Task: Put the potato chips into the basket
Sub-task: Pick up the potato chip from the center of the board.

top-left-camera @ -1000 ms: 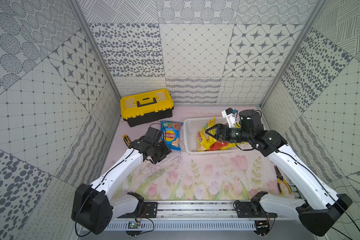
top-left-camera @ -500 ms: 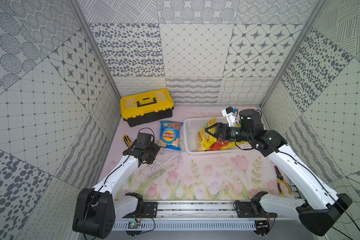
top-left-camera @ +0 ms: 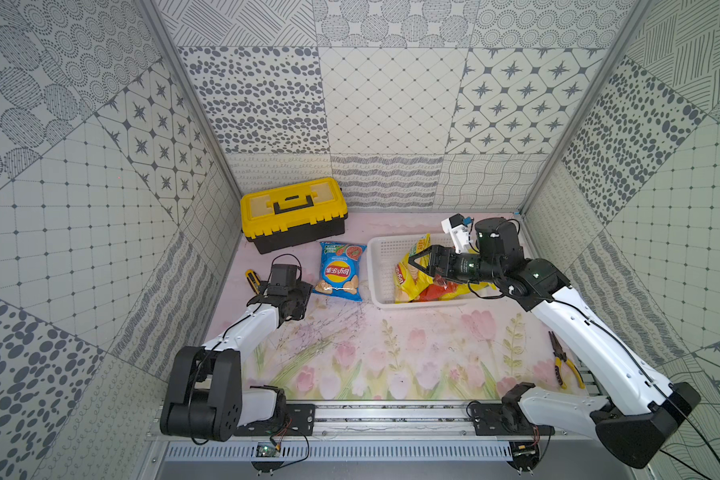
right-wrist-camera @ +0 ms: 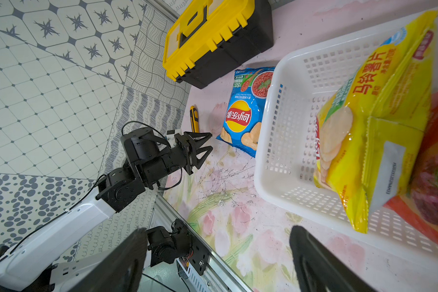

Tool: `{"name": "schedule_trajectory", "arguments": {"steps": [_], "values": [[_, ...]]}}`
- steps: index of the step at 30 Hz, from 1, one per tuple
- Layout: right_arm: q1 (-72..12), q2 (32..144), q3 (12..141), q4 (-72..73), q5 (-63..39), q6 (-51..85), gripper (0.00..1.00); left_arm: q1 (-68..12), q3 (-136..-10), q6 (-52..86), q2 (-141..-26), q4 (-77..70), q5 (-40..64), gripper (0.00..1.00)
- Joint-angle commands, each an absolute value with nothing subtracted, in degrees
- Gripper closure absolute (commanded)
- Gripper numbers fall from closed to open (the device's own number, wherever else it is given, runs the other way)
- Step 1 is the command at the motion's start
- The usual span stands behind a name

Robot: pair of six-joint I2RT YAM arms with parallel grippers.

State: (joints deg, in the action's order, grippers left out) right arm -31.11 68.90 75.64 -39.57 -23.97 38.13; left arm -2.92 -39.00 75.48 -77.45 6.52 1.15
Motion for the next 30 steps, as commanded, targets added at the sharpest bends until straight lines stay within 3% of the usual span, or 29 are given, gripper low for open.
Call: {"name": "schedule_trajectory", "arguments": {"steps": [1, 18, 24, 30], "values": [[-31.33, 69.49, 76.82, -37.27, -23.74, 37.52, 0.07, -2.28, -40.93, 77.39, -81.01, -1.97, 2.00, 0.50], [-31.30, 70.04, 77.34, -37.23, -22.73, 37.27, 0.07, -2.47, -40.38, 79.11, -89.07, -6.07, 4.84, 0.52], [-31.24, 69.87, 77.14, -37.33, -22.50, 37.24, 0.07, -2.63, -40.31, 79.01, -90.26, -6.16, 4.70, 0.67], [-31.16, 69.79, 76.75, -37.32, -22.50, 37.24, 0.07, -2.59, -39.95, 79.03, -88.71, -5.32, 4.28, 0.97]]}}
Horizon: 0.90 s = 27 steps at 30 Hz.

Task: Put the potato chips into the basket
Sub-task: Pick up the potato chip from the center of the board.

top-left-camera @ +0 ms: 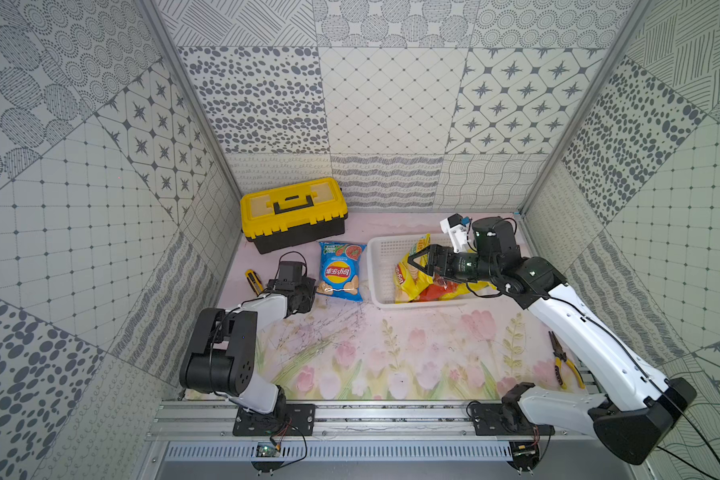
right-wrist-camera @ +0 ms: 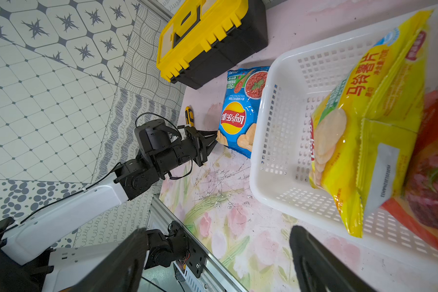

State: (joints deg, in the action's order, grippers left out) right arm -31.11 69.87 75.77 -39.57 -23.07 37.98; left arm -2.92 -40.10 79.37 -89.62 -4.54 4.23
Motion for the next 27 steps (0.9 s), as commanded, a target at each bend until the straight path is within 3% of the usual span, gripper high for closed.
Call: {"name": "schedule_trajectory", "arguments": {"steps": [1, 17, 27], "values": [[-31.12, 69.80, 76.65, -37.31, -22.50, 37.26, 0.07, -2.63, -40.09, 78.94, -88.01, -4.74, 4.33, 1.00], [-31.13, 68.58, 77.08, -37.31, -22.50, 37.53, 0.07, -2.50, -52.43, 65.81, -66.28, 26.94, 2.75, 1.00], [-31.16, 67.19, 76.49, -37.26, -22.64, 37.85, 0.07, -2.52, -65.10, 58.96, -61.80, 40.29, 3.58, 1.00]]}}
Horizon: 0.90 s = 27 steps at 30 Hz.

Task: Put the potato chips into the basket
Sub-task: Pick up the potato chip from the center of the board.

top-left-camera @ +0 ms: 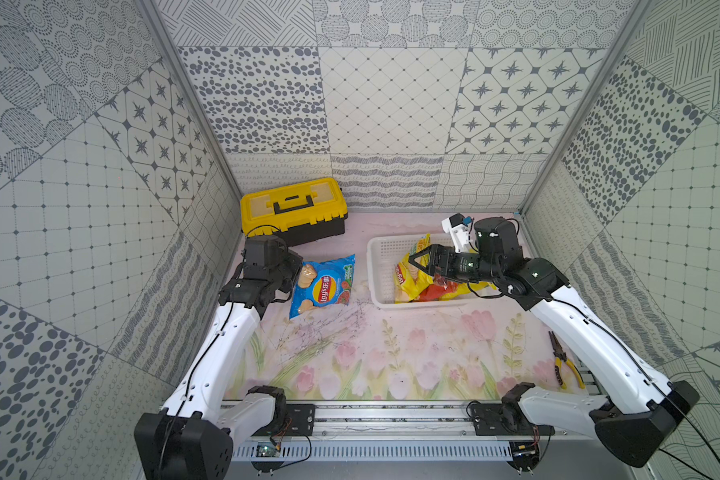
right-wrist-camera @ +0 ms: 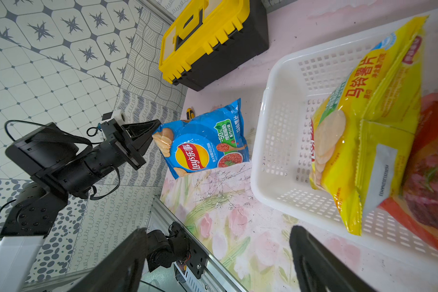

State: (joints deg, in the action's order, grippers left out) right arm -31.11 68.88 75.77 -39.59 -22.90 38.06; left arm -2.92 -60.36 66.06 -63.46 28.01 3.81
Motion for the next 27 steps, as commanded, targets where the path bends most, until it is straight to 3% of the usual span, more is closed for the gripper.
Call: {"name": "schedule_trajectory", "arguments": {"steps": [1, 12, 27], "values": [[-31.19, 67.14, 76.41, -37.27, -22.59, 37.83, 0.07, -2.52, -66.31, 58.68, -61.76, 40.82, 4.08, 1.00], [-31.12, 67.53, 76.77, -37.35, -22.83, 37.88, 0.07, -4.49, -77.74, 58.19, -63.06, 44.98, 8.97, 1.00], [-31.57, 69.47, 78.37, -37.55, -25.59, 37.48, 0.07, -18.82, -87.71, 68.54, -70.03, 39.09, -0.55, 1.00]]}}
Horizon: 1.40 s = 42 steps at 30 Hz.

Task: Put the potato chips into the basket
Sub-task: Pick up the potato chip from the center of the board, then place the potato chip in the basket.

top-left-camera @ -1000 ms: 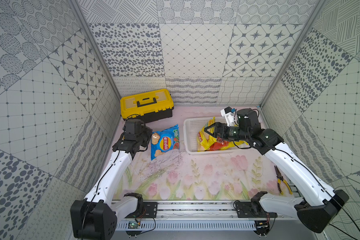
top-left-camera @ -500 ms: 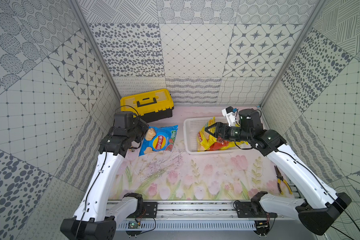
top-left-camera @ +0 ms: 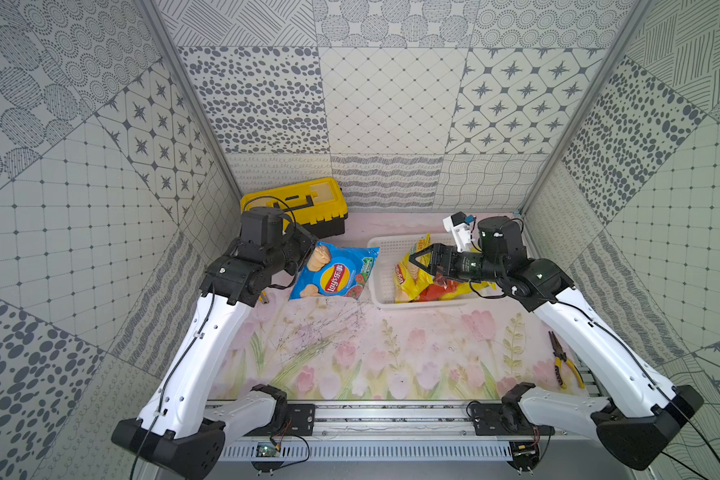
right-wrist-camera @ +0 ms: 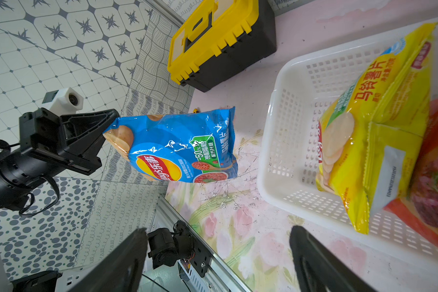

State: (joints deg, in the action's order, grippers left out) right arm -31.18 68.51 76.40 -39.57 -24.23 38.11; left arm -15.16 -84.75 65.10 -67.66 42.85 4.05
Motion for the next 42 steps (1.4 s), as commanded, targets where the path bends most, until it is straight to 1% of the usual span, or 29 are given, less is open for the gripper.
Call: {"name": "schedule_trajectory", "arguments": {"steps": [1, 10, 18, 21, 26, 30, 42], "values": [[-31.70, 69.77, 78.32, -37.48, -25.92, 37.45, 0.07, -19.57, -88.16, 68.67, -70.79, 38.72, -1.16, 1.00], [-33.35, 73.16, 78.68, -35.24, -27.90, 37.66, 0.09, -26.73, -90.54, 70.89, -75.90, 35.32, -9.26, 1.00], [-34.06, 77.20, 79.75, -33.76, -27.82, 36.81, 0.11, -30.11, -93.36, 72.72, -80.15, 32.82, -11.49, 1.00], [-34.01, 79.09, 80.29, -33.76, -26.67, 35.82, 0.13, -30.95, -94.24, 72.96, -81.37, 32.57, -11.66, 1.00], [-33.00, 82.67, 81.66, -33.35, -26.07, 35.40, 0.21, -31.81, -94.16, 73.49, -81.65, 32.83, -12.45, 1.00], [-32.64, 85.34, 83.80, -32.96, -26.40, 35.16, 0.23, -32.26, -93.21, 73.96, -80.99, 32.88, -12.87, 1.00], [-32.16, 90.96, 87.00, -32.96, -26.54, 34.47, 0.24, -32.87, -89.93, 76.76, -80.68, 31.70, -12.04, 1.00]]}}
